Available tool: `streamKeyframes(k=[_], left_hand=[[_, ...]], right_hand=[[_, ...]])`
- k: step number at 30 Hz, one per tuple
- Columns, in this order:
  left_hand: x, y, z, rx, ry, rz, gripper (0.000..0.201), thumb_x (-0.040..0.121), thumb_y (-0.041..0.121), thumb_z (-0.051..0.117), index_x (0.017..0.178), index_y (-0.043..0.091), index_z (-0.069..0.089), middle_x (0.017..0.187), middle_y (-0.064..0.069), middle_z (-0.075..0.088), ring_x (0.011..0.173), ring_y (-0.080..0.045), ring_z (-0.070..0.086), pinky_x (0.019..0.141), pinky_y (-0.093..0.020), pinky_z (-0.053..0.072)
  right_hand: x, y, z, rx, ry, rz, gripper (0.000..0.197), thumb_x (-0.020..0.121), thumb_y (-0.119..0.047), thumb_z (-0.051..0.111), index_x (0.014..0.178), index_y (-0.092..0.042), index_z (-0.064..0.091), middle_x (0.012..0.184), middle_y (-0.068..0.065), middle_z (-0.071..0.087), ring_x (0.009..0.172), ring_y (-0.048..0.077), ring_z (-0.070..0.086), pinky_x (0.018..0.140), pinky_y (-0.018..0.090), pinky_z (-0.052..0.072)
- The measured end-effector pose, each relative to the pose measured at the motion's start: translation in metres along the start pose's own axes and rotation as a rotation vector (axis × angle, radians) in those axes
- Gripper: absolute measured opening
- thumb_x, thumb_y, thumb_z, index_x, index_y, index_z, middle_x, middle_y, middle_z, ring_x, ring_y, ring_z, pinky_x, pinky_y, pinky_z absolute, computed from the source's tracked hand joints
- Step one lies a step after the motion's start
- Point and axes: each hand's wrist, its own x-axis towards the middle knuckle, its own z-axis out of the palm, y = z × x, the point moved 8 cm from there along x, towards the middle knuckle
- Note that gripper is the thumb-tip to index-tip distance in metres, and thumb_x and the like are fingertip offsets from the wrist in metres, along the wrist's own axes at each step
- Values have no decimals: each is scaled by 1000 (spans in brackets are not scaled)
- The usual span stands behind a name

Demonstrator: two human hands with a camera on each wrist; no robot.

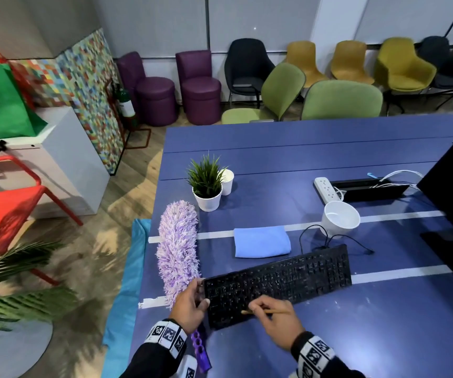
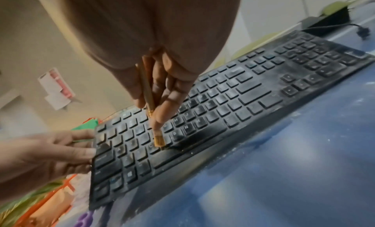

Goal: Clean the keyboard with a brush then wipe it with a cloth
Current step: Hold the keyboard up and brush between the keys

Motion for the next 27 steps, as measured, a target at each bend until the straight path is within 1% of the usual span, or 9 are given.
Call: streamKeyframes(k=[4, 8, 11, 13, 15, 17, 20, 23, 27], left_hand=[[1, -2, -2, 6, 0, -21, 66, 81, 2, 62, 106, 60, 41, 92, 34, 65, 79, 4, 66, 78, -14, 49], [3, 0, -2, -7, -6, -33, 48, 77, 15, 61, 108, 50, 45, 97, 24, 67, 83, -4, 68, 84, -29, 55], [4, 3, -2, -17, -3, -32, 44, 75, 17, 60, 108, 44, 47, 97, 22, 67, 83, -8, 68, 85, -32, 55], [3, 5, -3, -30, 4, -34, 40, 75, 15, 60, 107, 38, 50, 96, 22, 67, 82, -8, 68, 86, -32, 55], [2, 6, -4, -35, 11, -38, 38, 76, 12, 60, 107, 33, 51, 94, 19, 69, 81, -5, 68, 85, -29, 54], [2, 5, -4, -25, 13, -41, 39, 80, 7, 62, 109, 30, 51, 91, 13, 71, 84, -2, 68, 86, -26, 53], [2, 6, -4, -13, 19, -50, 41, 82, 1, 63, 111, 26, 51, 95, 10, 71, 86, -1, 66, 85, -23, 51], [2, 5, -3, 6, 12, -63, 40, 82, 2, 64, 111, 25, 51, 95, 8, 72, 85, -7, 68, 83, -24, 51], [2, 4, -3, -8, 14, -51, 42, 80, 4, 63, 107, 33, 49, 89, 6, 70, 79, -9, 69, 80, -29, 56]], right_hand=[[-3, 14, -11, 89, 35, 99, 13, 87, -20, 67, 87, -31, 74, 81, -20, 73, 78, 0, 68, 74, 18, 54], [0, -10, 26, 67, -145, 17, 15, 86, -21, 66, 98, -24, 75, 86, -38, 66, 91, -7, 65, 86, 12, 50], [1, -14, 39, 37, -142, -31, 28, 87, -43, 62, 102, -22, 74, 99, -30, 63, 96, -7, 63, 91, 15, 49], [1, -5, 36, -15, -91, -46, 43, 81, -68, 48, 98, -37, 72, 96, -29, 58, 90, -3, 62, 86, 22, 52], [-2, 2, 31, -118, -83, -47, 39, 79, -75, 38, 99, -54, 64, 89, -17, 51, 78, 5, 58, 72, 26, 52], [-4, 2, 27, -117, -78, -54, 46, 80, -73, 38, 109, -46, 62, 86, -10, 51, 75, 7, 57, 68, 26, 51], [-3, -4, 22, -2, -52, -100, 48, 87, -61, 45, 108, -27, 70, 83, -19, 55, 77, -2, 58, 72, 13, 47], [-3, -8, 30, -20, -96, -138, 50, 88, -60, 43, 107, -23, 71, 85, -26, 56, 77, -10, 56, 74, 6, 43], [-2, -6, 40, -25, -109, -141, 52, 88, -60, 41, 105, -21, 71, 91, -11, 64, 81, 0, 61, 79, 16, 50]])
